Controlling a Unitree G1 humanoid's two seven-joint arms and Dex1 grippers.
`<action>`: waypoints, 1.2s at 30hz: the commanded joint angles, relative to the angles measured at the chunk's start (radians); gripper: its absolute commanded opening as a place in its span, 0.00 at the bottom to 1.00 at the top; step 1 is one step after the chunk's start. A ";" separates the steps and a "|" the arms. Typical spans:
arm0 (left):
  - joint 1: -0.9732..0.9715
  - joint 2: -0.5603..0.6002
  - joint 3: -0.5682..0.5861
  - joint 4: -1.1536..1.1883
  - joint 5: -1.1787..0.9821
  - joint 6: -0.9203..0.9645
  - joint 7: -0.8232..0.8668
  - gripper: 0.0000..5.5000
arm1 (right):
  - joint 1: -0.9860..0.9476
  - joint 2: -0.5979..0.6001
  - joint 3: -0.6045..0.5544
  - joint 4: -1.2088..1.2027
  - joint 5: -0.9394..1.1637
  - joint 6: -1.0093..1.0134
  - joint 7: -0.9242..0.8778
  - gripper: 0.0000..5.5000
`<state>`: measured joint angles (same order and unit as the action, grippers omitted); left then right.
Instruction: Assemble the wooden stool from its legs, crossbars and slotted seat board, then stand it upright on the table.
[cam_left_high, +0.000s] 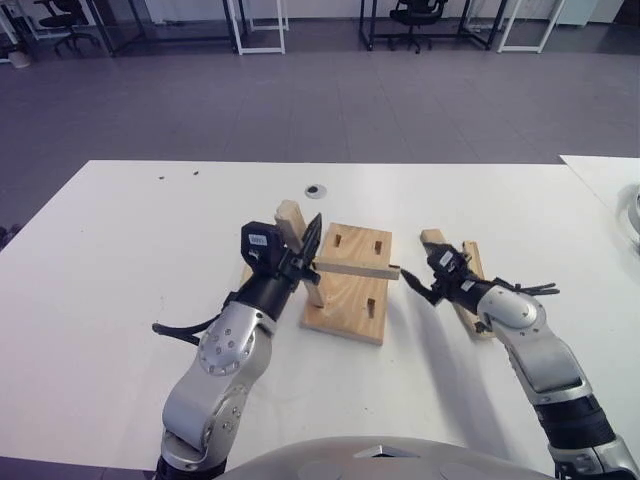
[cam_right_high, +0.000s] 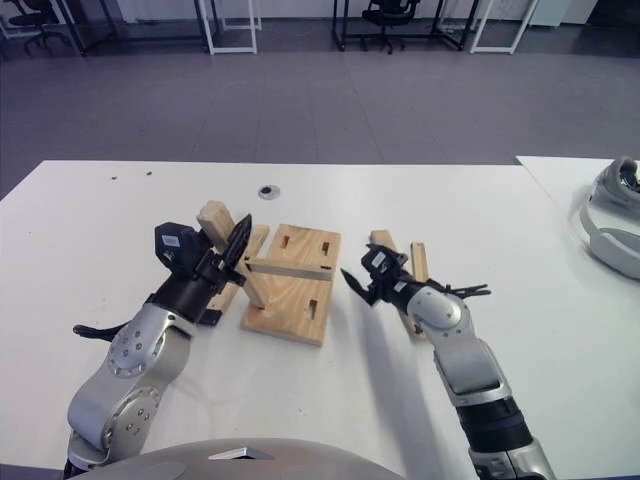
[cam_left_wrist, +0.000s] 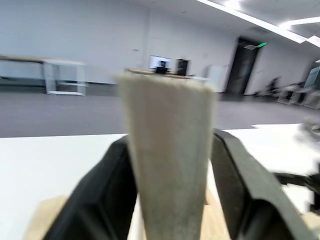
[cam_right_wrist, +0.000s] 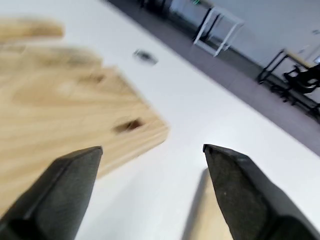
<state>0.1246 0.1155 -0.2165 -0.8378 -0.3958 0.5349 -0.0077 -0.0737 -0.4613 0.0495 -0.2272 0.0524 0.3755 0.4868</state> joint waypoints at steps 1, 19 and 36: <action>-0.057 -0.041 0.075 -0.111 -0.263 0.060 -0.002 0.53 | -0.086 -0.003 -0.103 0.025 0.068 0.043 -0.014 0.69; -0.180 0.366 0.052 0.582 -0.068 0.082 -0.305 0.70 | -0.133 0.012 -0.076 0.182 -0.017 0.005 -0.095 0.69; -0.202 0.300 0.090 0.605 0.079 0.112 -0.302 0.37 | -0.163 0.093 -0.070 0.195 0.026 0.027 -0.095 0.69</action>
<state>-0.0476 0.4702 -0.2049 -0.2048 -0.2643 0.6706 -0.3141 -0.1990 -0.4066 0.0111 -0.0380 0.0141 0.3725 0.3821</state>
